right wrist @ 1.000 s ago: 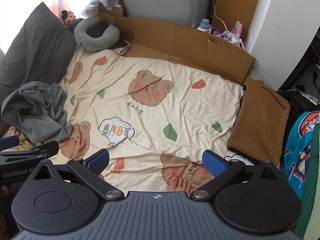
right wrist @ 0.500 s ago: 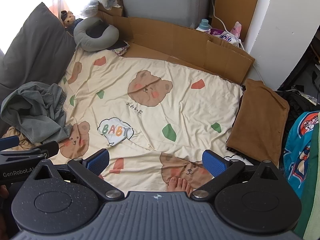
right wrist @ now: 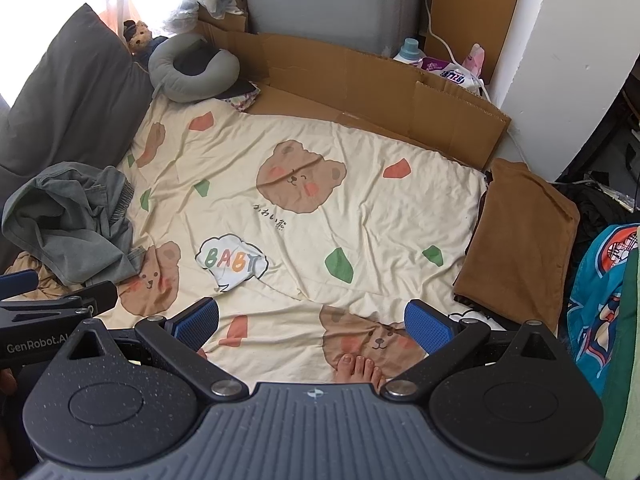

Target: Fold clothes

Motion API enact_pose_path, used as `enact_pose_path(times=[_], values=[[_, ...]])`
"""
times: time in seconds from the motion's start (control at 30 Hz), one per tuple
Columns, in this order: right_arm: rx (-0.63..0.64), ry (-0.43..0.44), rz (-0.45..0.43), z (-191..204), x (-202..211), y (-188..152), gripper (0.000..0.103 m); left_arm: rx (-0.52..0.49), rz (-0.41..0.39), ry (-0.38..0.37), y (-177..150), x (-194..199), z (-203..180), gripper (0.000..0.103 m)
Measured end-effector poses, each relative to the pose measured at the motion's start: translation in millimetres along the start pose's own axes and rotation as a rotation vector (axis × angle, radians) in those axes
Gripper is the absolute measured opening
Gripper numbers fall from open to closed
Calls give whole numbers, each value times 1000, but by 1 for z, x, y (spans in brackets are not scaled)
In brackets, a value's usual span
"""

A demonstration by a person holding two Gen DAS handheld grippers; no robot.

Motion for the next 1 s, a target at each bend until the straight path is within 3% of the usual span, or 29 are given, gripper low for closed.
enact_pose_path(times=[1.0], values=[[14,-4,-9,1,1,0,102,-13,-23,13,2,7,2,102]])
Point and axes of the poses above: each gripper's, at about its wrist camera, not at the fingertips, and x roughly against the way its jaws point, z to its left, y to its top, the point moved 8 cm from there along -x, roughly the way its jaws point, and after that the axes turned 14 degrees about z, right-handed, at the moved point
